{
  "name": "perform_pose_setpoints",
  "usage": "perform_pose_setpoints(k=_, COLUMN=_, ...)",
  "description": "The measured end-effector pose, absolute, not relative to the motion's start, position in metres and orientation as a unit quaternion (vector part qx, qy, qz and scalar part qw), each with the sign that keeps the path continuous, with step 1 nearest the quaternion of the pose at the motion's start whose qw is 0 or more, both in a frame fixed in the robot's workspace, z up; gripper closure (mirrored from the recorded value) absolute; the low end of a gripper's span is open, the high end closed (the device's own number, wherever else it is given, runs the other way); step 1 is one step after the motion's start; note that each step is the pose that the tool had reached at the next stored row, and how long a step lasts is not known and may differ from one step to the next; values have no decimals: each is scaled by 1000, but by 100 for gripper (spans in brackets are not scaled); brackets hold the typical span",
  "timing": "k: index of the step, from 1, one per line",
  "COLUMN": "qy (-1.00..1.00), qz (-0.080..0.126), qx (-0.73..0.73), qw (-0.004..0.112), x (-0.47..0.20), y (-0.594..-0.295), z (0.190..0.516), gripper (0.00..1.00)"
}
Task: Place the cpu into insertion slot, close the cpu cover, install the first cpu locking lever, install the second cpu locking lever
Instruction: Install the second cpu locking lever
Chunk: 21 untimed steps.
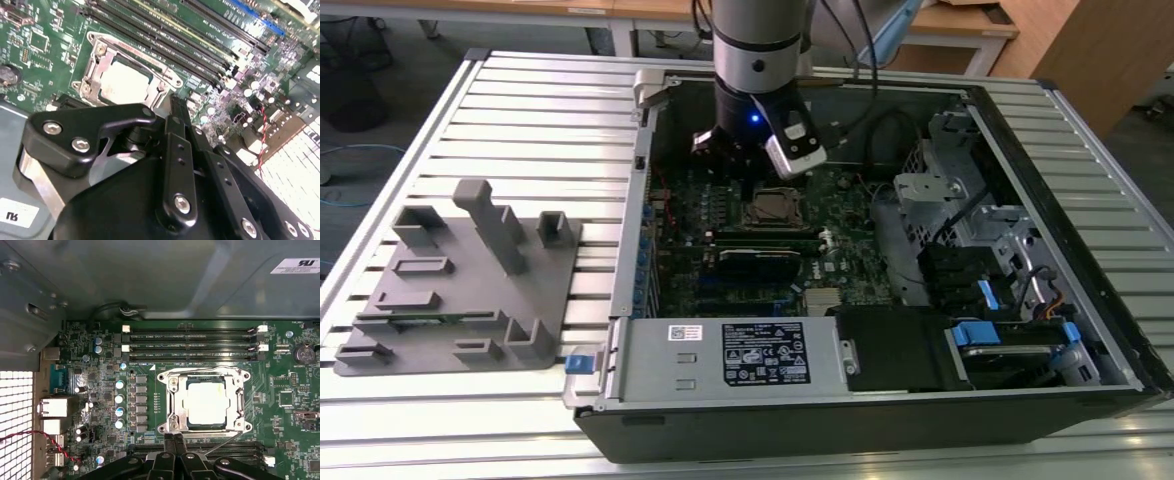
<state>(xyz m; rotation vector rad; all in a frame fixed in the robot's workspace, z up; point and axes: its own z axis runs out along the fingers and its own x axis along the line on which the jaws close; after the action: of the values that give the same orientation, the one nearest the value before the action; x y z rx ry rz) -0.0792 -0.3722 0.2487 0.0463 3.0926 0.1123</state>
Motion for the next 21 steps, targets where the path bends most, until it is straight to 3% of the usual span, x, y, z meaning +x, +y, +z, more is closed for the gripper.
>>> perform_pose_setpoints(k=21, qy=999, qz=36, qx=17, qw=23, x=-61, y=-382, z=251, gripper=90)
